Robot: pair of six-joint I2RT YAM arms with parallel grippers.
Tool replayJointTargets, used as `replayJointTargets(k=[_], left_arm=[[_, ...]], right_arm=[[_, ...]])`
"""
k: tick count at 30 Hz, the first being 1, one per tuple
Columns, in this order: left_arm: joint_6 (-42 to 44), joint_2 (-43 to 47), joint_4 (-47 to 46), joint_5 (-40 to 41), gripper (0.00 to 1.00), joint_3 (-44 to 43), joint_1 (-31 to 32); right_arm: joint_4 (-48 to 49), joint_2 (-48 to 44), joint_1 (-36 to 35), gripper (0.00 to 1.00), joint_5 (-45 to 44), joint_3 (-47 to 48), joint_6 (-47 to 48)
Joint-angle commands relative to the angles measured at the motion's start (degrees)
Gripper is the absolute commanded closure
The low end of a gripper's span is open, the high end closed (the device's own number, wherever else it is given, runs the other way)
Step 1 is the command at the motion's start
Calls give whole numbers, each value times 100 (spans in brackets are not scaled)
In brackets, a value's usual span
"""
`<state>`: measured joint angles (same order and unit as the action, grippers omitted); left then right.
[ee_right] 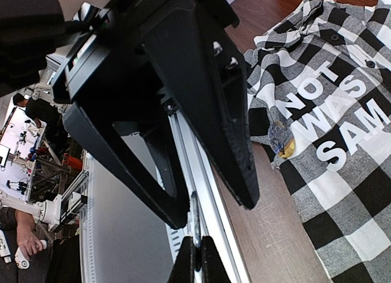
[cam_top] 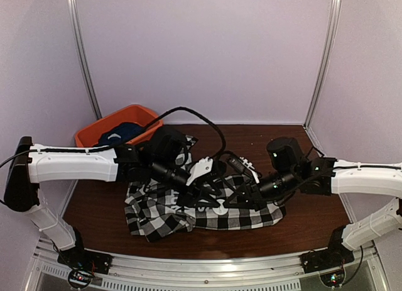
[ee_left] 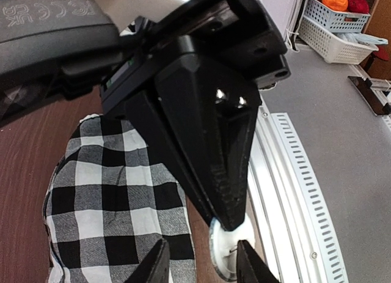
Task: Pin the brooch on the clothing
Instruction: Open the brooch.
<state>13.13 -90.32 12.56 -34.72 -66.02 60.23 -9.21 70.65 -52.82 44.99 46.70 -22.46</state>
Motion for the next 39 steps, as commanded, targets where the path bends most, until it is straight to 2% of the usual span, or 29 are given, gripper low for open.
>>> replayJointTargets(k=[1,8,18,22,24,29,33,37,39], left_arm=[[29,-71,-2,11,63,-135,49],[81,-71,15,40,68,-112,135],[40,-87,-69,198,84,-92,195],[-113,-39,-318,121,84,-7,200],[-172,-15,-409,11,76,22,202],[-242,276,-668,-307,45,196,119],[-717,722,-1513,-194,27,595,-241],[-879,943,-1909,817,14,885,-425],[-817,913,-1879,1360,3,937,-428]], right_arm=[[38,45,35,100,10,209,-11],[269,11,35,100,142,208,-188],[511,-44,36,100,246,127,-344],[620,-32,35,100,264,53,-399],[626,-30,36,100,248,19,-393],[-86,-161,67,100,-283,122,-40],[-719,-352,141,100,-1055,217,140],[-1415,-470,207,100,-2276,344,235],[-1649,-467,232,100,-2839,374,233]])
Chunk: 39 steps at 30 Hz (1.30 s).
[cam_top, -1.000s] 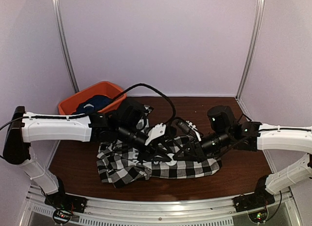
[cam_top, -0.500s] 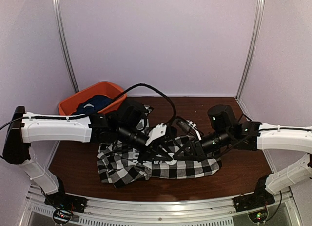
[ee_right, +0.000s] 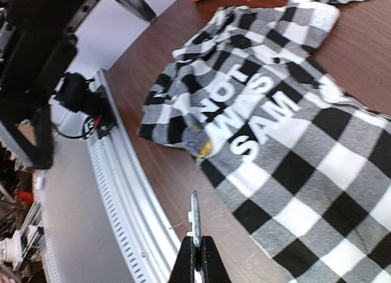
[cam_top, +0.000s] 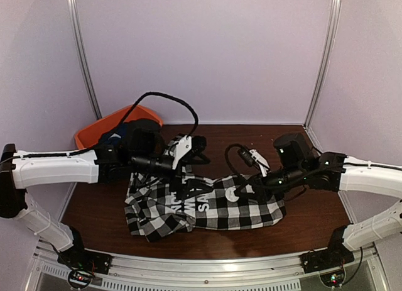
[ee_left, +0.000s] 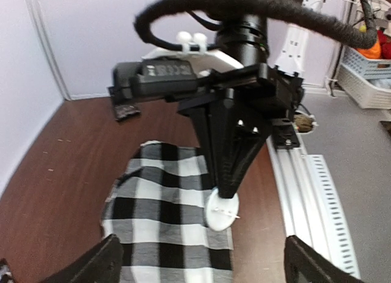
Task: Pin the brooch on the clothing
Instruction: Open the brooch, then pick up the clothing with brooches at the center of the board.
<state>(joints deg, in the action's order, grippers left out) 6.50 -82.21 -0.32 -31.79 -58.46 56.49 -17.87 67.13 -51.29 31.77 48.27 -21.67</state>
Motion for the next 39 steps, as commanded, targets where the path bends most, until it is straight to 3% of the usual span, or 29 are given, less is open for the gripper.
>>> replayJointTargets(k=[1,7,13,17,21,26,32,39], left_arm=[[-127,50,-540,1234,2,173,-51],[-357,-572,226,1718,2,-388,-51],[-633,-865,76,1931,2,-400,-4],[-364,-1102,235,2066,2,-625,348],[-267,-1527,278,2303,2,-969,812],[-31,-2500,310,3019,3,-1590,1363],[247,-3387,395,3542,12,-2082,1452],[572,-3941,768,3594,34,-2710,1451]], right_arm=[[-899,-101,90,100,-1799,230,117],[-1220,-89,136,100,-3056,121,-221],[-1593,-459,146,100,-3973,-173,-879],[-2259,-566,146,100,-4442,-186,-1860],[-2623,-596,146,100,-4340,-189,-2172],[-2904,-983,148,100,-4845,-375,-2574],[-3132,-1470,155,100,-5131,-568,-2902],[-3167,-1980,162,100,-5082,-772,-3079]])
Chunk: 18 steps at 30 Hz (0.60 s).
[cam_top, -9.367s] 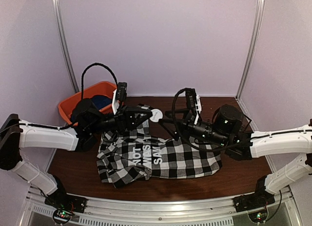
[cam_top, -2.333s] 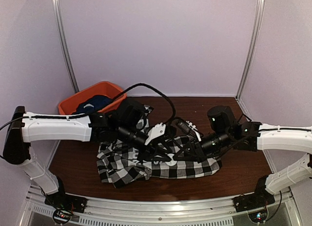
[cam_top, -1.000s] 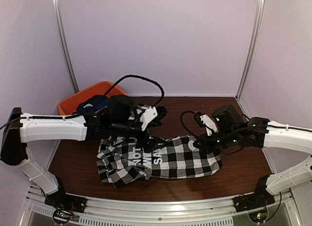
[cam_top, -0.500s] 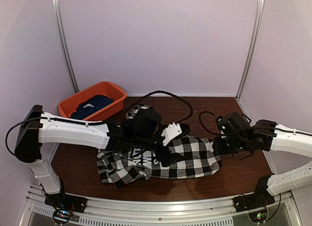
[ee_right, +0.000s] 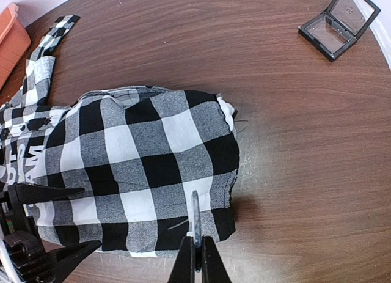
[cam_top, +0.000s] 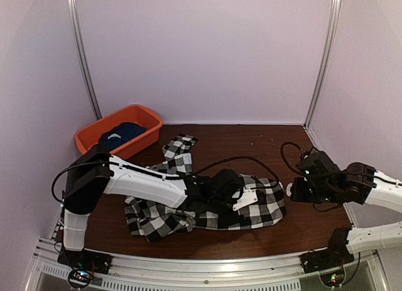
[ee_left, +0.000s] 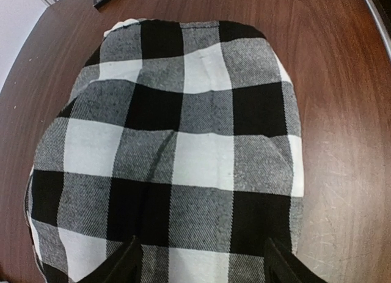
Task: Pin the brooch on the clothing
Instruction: Pick up the clothing with brooches at the center of the board.
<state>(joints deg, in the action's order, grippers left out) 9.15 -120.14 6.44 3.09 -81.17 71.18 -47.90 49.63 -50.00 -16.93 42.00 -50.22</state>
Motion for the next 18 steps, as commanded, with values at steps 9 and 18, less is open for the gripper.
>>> replayJointTargets(k=[9,18], left_arm=[[396,-621,513,-288,55,-988,-16],[430,-958,956,-215,63,-1235,-21]], right_arm=[[-117,-104,26,100,-236,-88,-197],[16,20,30,100,-196,17,-120]])
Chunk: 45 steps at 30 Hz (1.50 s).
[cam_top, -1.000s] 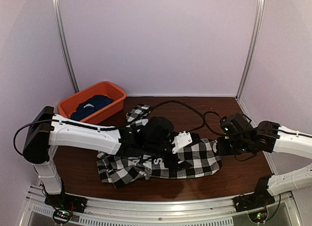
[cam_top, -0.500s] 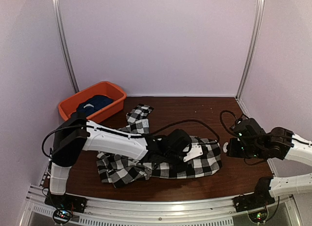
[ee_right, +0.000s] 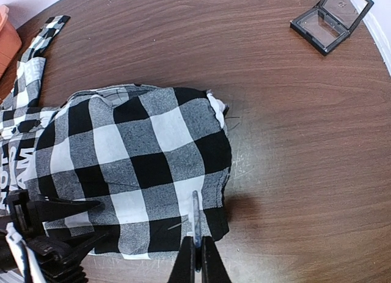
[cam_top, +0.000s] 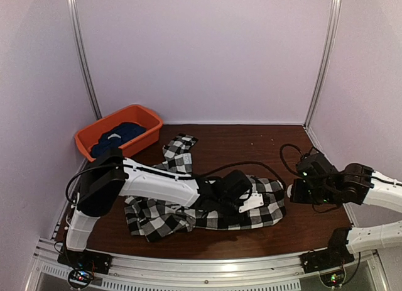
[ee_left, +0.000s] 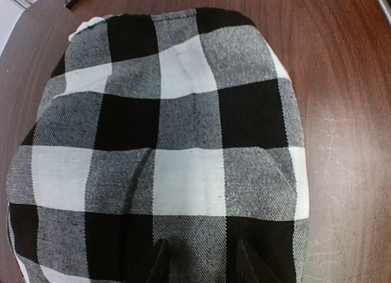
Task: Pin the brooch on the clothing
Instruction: Pick up the clothing with brooches at the center of the board.
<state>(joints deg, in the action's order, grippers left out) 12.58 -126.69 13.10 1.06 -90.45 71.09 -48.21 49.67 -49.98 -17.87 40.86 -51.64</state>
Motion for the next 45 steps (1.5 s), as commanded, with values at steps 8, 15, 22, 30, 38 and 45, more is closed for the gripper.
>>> replayJointTargets(k=[8,15,22,30,38,45], left_arm=[[-7,-471,272,4,85,-477,-44],[-107,-416,203,-105,100,-476,-68],[-515,-95,20,-309,100,-256,-163],[-1381,1091,-959,-699,83,1089,-624],[-1133,1479,-1274,-1059,54,1506,-640],[-663,929,-708,-974,46,909,-444]], right_arm=[[122,29,27,100,-20,85,33],[277,173,31,100,61,-27,32],[344,306,28,100,54,5,48],[477,407,31,100,48,23,114],[588,498,31,100,87,8,181],[399,353,32,100,-11,62,172]])
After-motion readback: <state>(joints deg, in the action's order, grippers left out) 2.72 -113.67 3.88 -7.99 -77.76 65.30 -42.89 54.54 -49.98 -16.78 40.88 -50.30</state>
